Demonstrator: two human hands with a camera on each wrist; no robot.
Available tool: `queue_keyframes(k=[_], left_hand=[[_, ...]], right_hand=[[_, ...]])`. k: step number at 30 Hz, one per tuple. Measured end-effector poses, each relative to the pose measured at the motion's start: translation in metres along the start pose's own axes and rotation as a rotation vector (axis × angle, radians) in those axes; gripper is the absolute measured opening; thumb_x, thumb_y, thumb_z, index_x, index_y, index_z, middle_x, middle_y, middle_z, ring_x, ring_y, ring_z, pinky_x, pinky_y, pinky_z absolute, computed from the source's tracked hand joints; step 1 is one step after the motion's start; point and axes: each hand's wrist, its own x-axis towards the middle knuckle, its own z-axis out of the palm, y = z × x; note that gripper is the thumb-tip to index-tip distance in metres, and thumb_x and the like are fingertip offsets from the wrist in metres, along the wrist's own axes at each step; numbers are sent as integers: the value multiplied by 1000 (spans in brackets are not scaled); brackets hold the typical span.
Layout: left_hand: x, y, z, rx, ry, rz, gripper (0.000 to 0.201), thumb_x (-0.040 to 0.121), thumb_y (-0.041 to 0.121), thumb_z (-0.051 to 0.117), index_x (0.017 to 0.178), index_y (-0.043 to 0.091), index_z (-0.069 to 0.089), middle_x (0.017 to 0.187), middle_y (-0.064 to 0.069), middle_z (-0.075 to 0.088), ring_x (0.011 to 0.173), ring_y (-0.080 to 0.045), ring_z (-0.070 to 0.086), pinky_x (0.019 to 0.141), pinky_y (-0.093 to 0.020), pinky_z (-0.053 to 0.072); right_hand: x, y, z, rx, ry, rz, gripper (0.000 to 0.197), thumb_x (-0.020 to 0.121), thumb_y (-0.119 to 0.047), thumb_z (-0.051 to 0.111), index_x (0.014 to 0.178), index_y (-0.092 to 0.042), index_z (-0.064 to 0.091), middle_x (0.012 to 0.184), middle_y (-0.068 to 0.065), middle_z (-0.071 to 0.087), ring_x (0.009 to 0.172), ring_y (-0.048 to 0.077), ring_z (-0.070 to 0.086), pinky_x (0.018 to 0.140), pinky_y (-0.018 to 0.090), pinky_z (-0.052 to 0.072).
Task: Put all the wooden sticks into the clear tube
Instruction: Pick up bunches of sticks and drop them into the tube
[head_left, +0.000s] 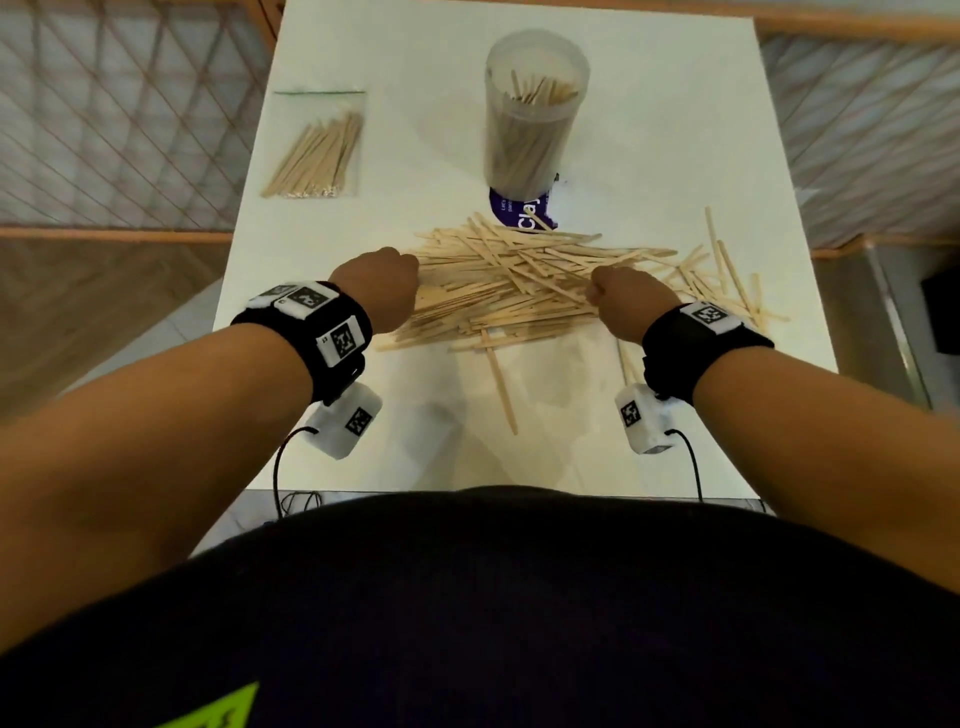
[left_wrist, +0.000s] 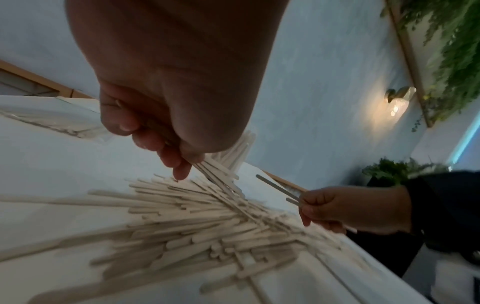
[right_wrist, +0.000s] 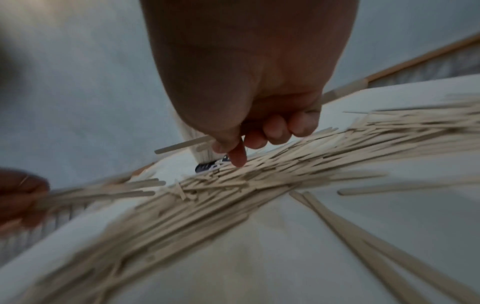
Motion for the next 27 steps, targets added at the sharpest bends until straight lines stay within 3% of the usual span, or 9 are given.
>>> queue_keyframes(k=[2,4,6,8,11,16,20,24,27], left_hand=[[-5,-3,-10,-86,-37,-16,31,95,5,36,119,3,56,123,-14,55,108,-32,55,86,-36,46],[-11,-3,-20,-324,-43,-64,28,97,4,38,116,5,59,120,-12,57,109,-29,56,87,-33,43],[-12,-1,-26,-661,-42,-87,22,98,7,38,104,10,58,102,-10,57,87,-24,58,74,-31,44],[-11,5,-29,-974,-20,-72,22,100,13,35,93,11,55,85,-5,52,67,-17,51,62,-27,43],[-10,21,-50,-1206,8,6,29,103,16,32,84,12,53,77,-4,49,64,-15,51,61,-26,47],[-4,43,-82,-1285,23,152,31,104,18,29,83,12,50,79,-5,56,71,-17,61,69,-28,50],[-3,51,-101,-1315,74,185,30,104,21,28,84,12,49,82,-7,65,74,-18,65,70,-28,53],[-7,54,-113,-1401,-33,318,31,105,26,29,103,8,54,88,-13,68,81,-25,69,71,-32,57],[-7,55,-115,-1488,-150,338,37,105,32,29,106,6,56,91,-15,67,84,-25,68,79,-38,57]], right_hand=[[-3,-3,-5,191,41,29,19,97,-13,39,92,-11,57,99,14,61,91,28,54,75,34,37],[-6,-11,-11,475,56,61,21,94,-9,42,81,-13,57,83,11,62,78,25,53,69,32,41],[-11,-25,-17,807,61,91,25,97,-11,41,78,-14,57,71,9,62,61,22,54,58,30,42],[-16,-42,-24,996,69,69,25,99,-13,38,82,-13,57,77,10,66,59,21,57,57,29,42],[-18,-72,-43,1122,110,7,23,102,-23,38,97,-12,58,98,5,71,78,22,66,67,30,45],[-16,-112,-81,1293,231,-101,31,104,-23,37,123,-9,57,113,5,69,102,19,67,74,24,50],[-16,-130,-103,1378,313,-166,27,103,-20,38,117,-13,60,112,2,69,104,20,65,91,37,52],[-22,-139,-115,1428,236,-213,23,104,-19,37,120,-18,54,117,0,67,99,13,66,75,25,54],[-26,-139,-124,1459,223,-210,23,104,-15,36,117,-10,54,99,4,70,81,11,68,66,22,54]])
